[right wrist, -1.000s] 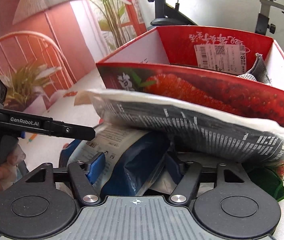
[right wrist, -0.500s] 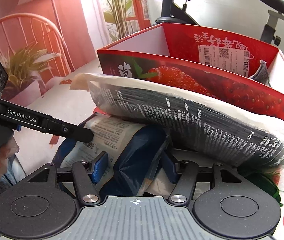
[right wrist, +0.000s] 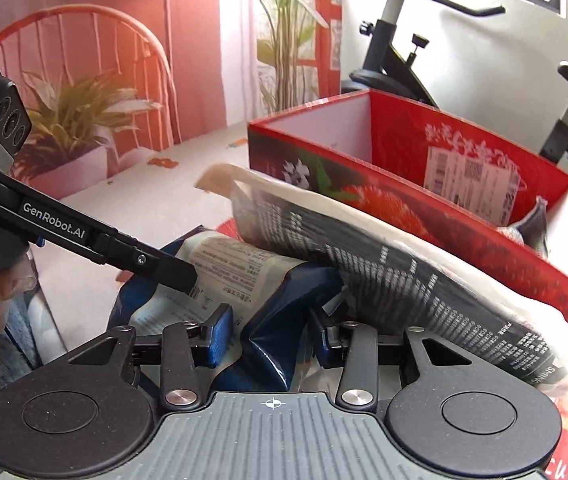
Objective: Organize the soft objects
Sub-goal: 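Lift the blue-and-white bag with both grippers and lower it into the red box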
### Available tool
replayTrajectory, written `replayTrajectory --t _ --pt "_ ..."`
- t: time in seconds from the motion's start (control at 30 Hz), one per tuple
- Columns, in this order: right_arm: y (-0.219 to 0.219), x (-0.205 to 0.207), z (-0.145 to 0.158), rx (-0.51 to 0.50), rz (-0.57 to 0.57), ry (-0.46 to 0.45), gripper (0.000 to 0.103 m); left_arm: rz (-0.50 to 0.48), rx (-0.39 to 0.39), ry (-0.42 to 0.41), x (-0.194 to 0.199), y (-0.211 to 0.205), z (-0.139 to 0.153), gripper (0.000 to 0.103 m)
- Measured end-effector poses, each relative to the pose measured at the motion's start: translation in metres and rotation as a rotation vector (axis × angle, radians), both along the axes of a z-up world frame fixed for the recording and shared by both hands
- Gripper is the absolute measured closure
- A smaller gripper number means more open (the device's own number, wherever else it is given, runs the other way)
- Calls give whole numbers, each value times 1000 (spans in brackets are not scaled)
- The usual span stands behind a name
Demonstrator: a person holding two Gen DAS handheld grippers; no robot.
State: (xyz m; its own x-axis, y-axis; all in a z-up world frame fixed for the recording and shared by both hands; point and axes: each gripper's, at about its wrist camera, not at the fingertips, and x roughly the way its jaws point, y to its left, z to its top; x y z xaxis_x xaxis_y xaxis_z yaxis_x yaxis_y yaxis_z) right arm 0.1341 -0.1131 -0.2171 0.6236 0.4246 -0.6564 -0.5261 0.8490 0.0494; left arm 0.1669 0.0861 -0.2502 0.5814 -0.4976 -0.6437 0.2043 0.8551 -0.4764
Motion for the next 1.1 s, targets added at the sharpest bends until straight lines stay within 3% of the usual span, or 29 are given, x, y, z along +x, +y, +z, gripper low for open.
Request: replayTrajectory --t 0.57,1.1 --pt "12 -16 73 18 64 -247 66 33 15 -241 -24 9 78 54" --pt "-16 30 130 21 20 -362 66 -7 47 -387 25 -25 141 54"
